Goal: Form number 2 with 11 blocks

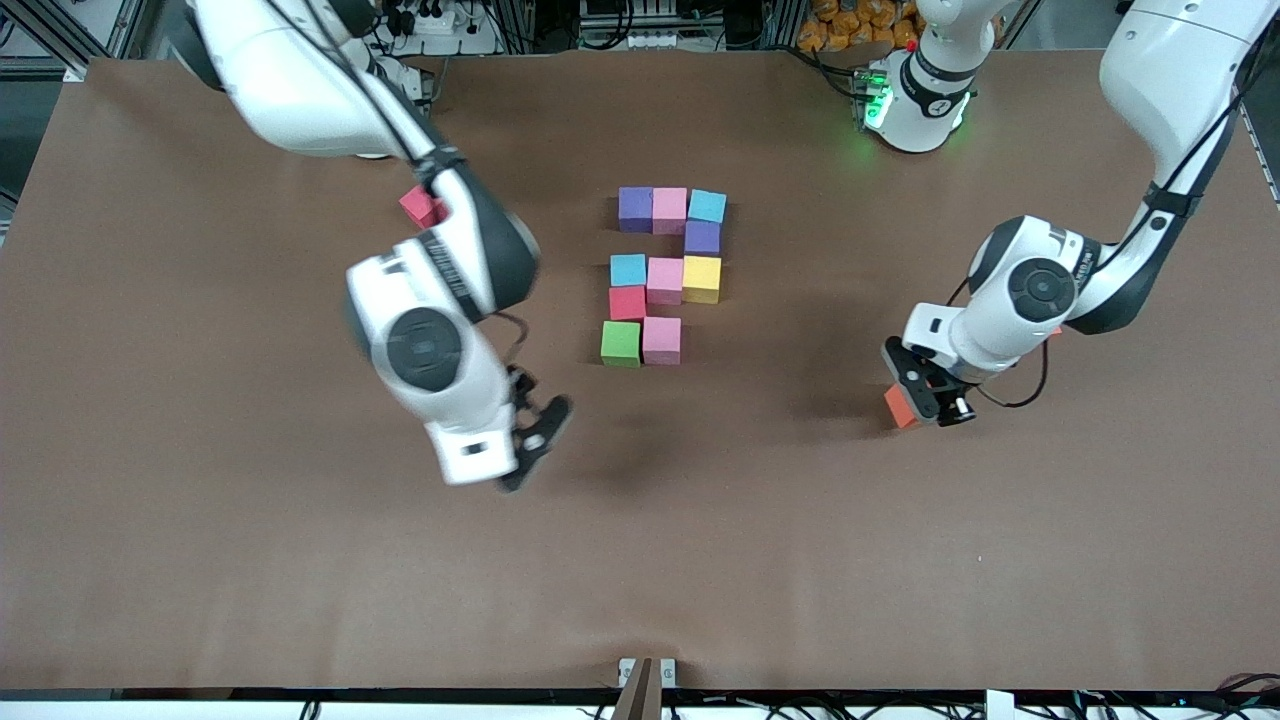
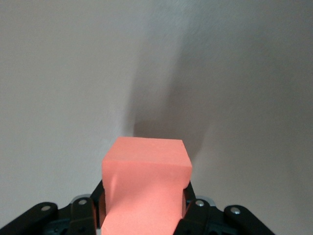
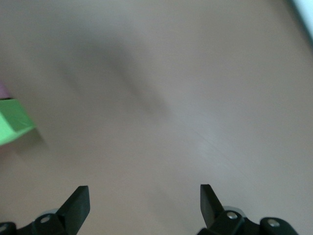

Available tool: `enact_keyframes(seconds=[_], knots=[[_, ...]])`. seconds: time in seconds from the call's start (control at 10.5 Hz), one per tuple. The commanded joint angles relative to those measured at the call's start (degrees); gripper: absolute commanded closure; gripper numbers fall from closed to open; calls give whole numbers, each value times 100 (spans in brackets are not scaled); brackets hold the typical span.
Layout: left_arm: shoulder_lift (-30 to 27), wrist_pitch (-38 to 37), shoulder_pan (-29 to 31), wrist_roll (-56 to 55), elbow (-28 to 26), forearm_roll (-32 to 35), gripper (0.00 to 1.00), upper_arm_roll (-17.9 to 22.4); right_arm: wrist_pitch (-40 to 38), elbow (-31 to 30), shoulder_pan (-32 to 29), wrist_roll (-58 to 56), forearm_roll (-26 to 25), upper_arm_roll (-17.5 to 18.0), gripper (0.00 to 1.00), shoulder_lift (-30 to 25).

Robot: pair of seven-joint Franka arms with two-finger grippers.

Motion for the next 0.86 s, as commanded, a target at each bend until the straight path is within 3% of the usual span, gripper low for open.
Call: enact_keyframes(seconds=[0.0, 0.38, 0.76], knots=[[17, -7, -163, -78, 24, 92, 66, -35, -89, -137, -554, 416, 14, 71, 0, -369], [8, -7, -129, -70, -3, 74, 75, -227, -141, -416, -961, 1435, -109, -113, 0, -667], [-71, -94, -94, 158, -3, 57, 78, -316, 966, -3206, -1286, 1987, -21, -140, 0, -2710]])
